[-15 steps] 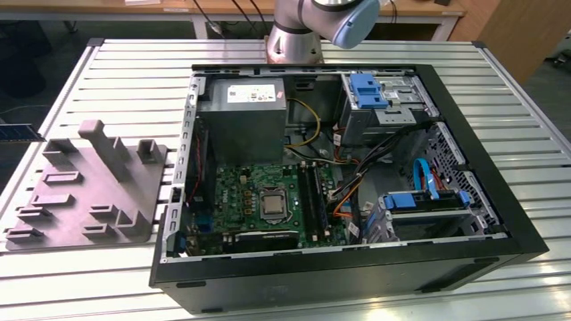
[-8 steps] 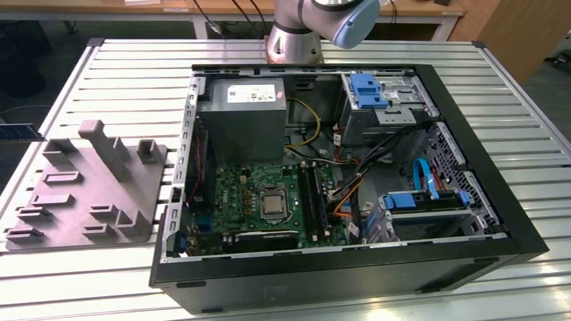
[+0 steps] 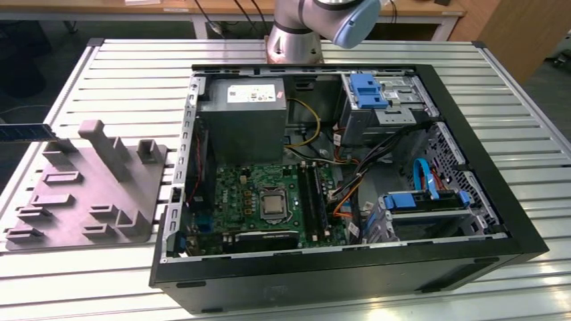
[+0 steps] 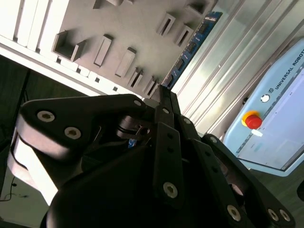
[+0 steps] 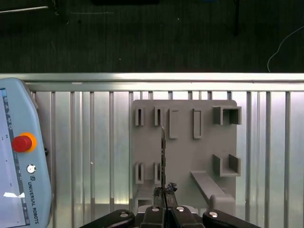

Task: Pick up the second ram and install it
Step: 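Pick up the second ram and move it above second insertion slot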

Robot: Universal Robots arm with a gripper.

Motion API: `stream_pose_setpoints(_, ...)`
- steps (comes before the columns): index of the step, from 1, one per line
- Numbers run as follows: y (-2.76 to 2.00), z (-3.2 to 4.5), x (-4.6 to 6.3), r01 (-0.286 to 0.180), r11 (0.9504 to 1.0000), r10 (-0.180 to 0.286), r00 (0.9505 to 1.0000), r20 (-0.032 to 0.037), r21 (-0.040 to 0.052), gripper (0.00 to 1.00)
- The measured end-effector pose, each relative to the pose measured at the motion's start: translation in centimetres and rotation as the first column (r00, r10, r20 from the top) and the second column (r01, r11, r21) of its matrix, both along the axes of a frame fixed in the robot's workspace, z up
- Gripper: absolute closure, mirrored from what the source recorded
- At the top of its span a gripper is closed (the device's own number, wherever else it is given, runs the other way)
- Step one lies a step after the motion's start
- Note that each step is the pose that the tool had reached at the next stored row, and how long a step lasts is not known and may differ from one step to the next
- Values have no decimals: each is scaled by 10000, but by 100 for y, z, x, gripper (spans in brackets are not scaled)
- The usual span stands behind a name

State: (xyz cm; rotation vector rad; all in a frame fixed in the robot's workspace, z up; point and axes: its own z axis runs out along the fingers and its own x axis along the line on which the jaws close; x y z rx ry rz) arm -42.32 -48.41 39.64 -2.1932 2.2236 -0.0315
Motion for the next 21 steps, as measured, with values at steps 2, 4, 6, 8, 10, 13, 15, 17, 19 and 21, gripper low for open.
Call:
stream_pose_setpoints(2, 0, 16, 0, 2, 10000, -2, 10000, -1, 0, 89)
stream_pose_setpoints(4, 0, 60, 0, 1, 10000, -1, 10000, -1, 0, 89)
stream_pose_setpoints(6, 0, 110, 0, 1, 10000, -1, 10000, -1, 1, 89)
stream_pose_setpoints(8, 0, 149, 0, 1, 10000, -1, 10000, 0, 2, 89)
stream_pose_setpoints(10, 0, 155, 0, 1, 10000, -1, 10000, 1, 3, 89)
stream_pose_setpoints(13, 0, 159, 0, 1, 10000, -1, 10000, -1, 1, 89)
stream_pose_setpoints(15, 0, 160, 4, 0, 10000, 0, 10000, -1, 2, 89)
stream_pose_setpoints(17, 0, 160, 24, 0, 10000, 0, 10000, -2, 1, 89)
stream_pose_setpoints(19, 0, 160, 56, 1, 10000, -1, 10000, -1, 2, 89)
stream_pose_setpoints(21, 0, 160, 91, 1, 10000, -1, 10000, -1, 2, 89)
